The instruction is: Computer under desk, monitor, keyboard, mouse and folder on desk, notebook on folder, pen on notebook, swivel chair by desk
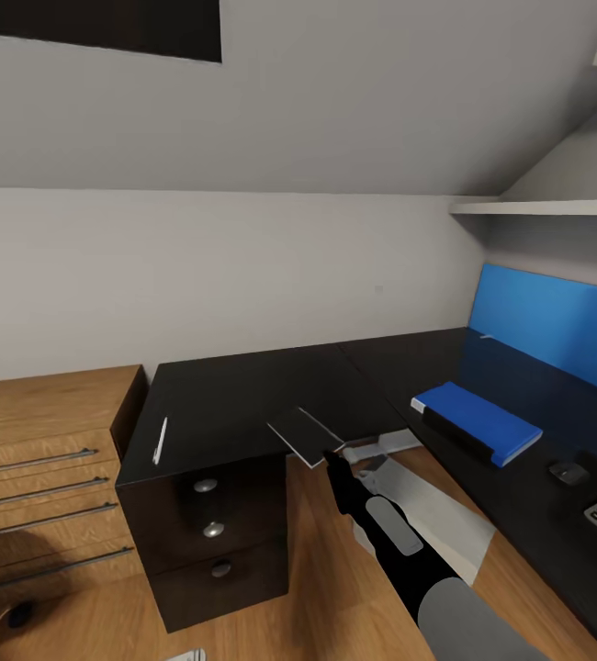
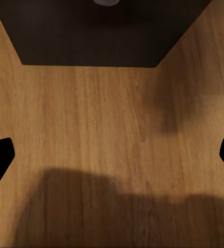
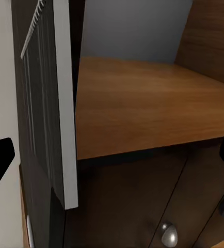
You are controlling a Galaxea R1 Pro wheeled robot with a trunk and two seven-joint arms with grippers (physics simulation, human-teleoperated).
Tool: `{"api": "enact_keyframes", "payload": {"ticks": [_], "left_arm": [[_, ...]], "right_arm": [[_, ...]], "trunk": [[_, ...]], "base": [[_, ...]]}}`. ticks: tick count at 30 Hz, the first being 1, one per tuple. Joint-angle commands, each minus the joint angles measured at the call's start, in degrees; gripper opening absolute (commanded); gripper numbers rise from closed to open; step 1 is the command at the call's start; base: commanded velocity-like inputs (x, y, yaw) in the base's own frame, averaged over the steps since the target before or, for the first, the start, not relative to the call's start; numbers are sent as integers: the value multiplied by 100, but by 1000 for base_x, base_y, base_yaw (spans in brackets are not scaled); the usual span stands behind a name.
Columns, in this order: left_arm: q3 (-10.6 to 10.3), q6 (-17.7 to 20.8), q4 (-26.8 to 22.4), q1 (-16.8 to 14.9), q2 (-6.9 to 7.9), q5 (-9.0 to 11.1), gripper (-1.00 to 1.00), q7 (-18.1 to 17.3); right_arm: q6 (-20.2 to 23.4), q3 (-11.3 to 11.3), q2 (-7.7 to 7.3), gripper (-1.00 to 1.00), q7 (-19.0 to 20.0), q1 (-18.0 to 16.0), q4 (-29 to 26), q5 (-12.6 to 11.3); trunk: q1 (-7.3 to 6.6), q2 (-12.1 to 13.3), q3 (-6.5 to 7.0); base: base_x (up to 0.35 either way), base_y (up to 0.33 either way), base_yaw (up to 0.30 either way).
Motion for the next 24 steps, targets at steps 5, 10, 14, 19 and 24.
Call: {"api": "enact_keyframes", "payload": {"ticks": [5, 10, 14, 19, 24], "left_arm": [[-34, -45, -9, -9, 5, 50, 100, 22], [-41, -44, -9, -10, 5, 50, 100, 24], [-45, -44, -9, -9, 3, 50, 100, 27], [-42, -44, -9, -11, 5, 55, 100, 22], [-42, -44, -9, -9, 5, 57, 100, 28]], "right_arm": [[4, 9, -2, 100, -35, -3, -7, -27], [3, 18, -2, 100, -35, -3, 29, -19], [3, 24, -2, 100, -35, -3, 35, -18], [-4, 26, -2, 100, -35, -3, 38, -18], [-9, 26, -2, 100, -35, -3, 38, -5]], "trunk": [[0, -3, -6], [0, -3, -6], [0, -3, -6], [0, -3, -6], [0, -3, -6]], "base": [[54, 7, 0], [131, 53, 0], [35, 17, 0], [37, 76, 0], [18, 37, 0]]}}
